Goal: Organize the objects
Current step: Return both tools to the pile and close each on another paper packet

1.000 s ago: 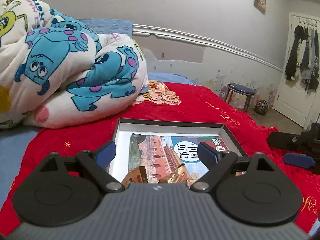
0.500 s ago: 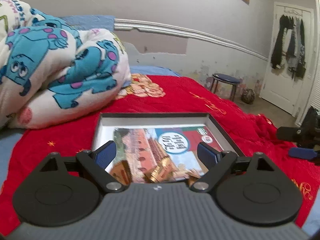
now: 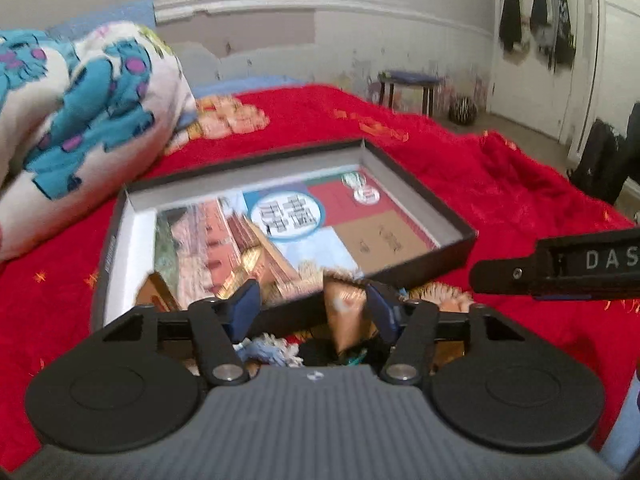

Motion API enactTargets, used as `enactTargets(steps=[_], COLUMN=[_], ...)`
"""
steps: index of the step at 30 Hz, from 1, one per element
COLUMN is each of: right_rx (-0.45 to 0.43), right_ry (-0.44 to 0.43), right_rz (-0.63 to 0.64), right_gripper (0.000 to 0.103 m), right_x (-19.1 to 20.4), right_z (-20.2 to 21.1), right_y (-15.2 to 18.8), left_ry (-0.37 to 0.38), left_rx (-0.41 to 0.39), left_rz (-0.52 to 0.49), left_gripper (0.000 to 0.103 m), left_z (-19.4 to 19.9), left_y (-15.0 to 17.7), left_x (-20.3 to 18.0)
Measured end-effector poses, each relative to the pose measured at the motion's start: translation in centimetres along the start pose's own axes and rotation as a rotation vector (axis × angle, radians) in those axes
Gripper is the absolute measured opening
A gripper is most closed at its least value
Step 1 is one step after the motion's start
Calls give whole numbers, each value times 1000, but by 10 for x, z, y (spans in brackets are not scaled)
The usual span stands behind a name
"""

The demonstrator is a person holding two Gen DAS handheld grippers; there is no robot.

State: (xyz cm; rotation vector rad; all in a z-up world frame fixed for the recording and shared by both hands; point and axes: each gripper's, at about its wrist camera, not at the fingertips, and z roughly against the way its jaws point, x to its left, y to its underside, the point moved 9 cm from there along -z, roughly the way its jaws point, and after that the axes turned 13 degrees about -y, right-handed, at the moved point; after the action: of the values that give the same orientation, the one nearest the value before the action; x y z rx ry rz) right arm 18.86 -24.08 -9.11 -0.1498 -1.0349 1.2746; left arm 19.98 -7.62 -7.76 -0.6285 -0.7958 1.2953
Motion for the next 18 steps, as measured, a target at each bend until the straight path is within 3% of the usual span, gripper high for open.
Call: enactTargets(steps=[4,10,12,14,18], right_rx=[39,65,72,81,95], right_ry=[-50,-40,-48,-57,-59], right_rz=[-66,-94,-105,-115,-128], right_gripper=[68,67,67,65,63], right_x=[-2,-9,-9,-8,-8], right_z=[-11,-18,-20,-23,-29], right_y=[6,11,12,14,18], left_ry=[49,63,55,53,48], left_rx=[39,47,49,64,66], left_rz=[21,-37,-43,-45,-63], left_gripper=[68,64,59,44,41], left_z=[-2,-8,-12,-18,-20], left_y=[7,12,12,14,17], left_x=[-6,-20,-23,-25,-26])
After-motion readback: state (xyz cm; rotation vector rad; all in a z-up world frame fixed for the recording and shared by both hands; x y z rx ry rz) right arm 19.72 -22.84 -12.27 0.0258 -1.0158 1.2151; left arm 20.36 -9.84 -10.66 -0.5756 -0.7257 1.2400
